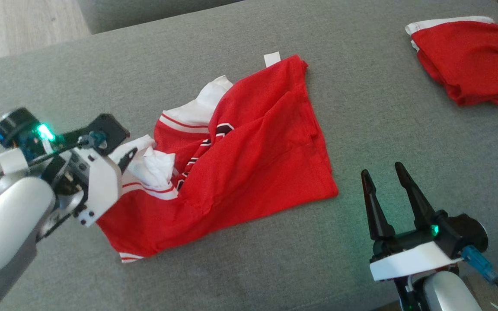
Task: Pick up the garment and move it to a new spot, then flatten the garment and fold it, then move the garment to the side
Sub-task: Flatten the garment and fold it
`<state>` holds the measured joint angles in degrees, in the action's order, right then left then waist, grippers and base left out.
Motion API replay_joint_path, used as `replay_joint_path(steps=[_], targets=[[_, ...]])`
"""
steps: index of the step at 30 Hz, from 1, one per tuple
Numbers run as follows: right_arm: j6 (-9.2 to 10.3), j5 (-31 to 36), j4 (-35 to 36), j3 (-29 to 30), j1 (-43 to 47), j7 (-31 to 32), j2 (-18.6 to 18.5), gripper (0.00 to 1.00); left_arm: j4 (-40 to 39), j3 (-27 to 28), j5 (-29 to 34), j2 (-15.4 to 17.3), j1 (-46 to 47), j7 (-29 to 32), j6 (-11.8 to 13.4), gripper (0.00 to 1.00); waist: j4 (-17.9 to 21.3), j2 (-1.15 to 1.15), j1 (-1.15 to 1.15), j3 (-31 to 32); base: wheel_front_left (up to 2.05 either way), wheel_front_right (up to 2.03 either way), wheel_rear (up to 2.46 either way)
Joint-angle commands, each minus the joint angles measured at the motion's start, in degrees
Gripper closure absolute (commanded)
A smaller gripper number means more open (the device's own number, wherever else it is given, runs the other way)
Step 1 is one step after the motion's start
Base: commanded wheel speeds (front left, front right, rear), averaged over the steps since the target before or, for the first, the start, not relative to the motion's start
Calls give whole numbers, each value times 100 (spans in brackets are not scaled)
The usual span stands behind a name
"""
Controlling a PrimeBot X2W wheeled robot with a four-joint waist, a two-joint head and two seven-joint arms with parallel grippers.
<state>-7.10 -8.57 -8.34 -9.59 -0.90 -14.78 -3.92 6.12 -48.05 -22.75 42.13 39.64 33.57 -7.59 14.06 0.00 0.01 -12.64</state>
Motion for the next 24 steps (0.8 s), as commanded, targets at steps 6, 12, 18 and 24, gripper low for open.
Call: replay_joint_path(steps=[6,12,18,24], targets=[[-39,-77,136,-151,-188,-22,14,0,-284,87,-204,412,198,257,11,0,102,0,-1,-62,0,0,0],[-39,-89,135,-163,-206,-22,34,0,-229,-51,-29,469,256,391,20,0,195,0,-1,-148,0,0,0],[-39,-102,133,-197,-275,-22,48,0,-10,-258,171,314,454,250,17,0,264,0,-1,-263,0,0,0],[-39,-107,119,-248,-317,-22,55,0,380,-448,337,204,762,36,13,0,340,0,-1,-347,0,0,0]])
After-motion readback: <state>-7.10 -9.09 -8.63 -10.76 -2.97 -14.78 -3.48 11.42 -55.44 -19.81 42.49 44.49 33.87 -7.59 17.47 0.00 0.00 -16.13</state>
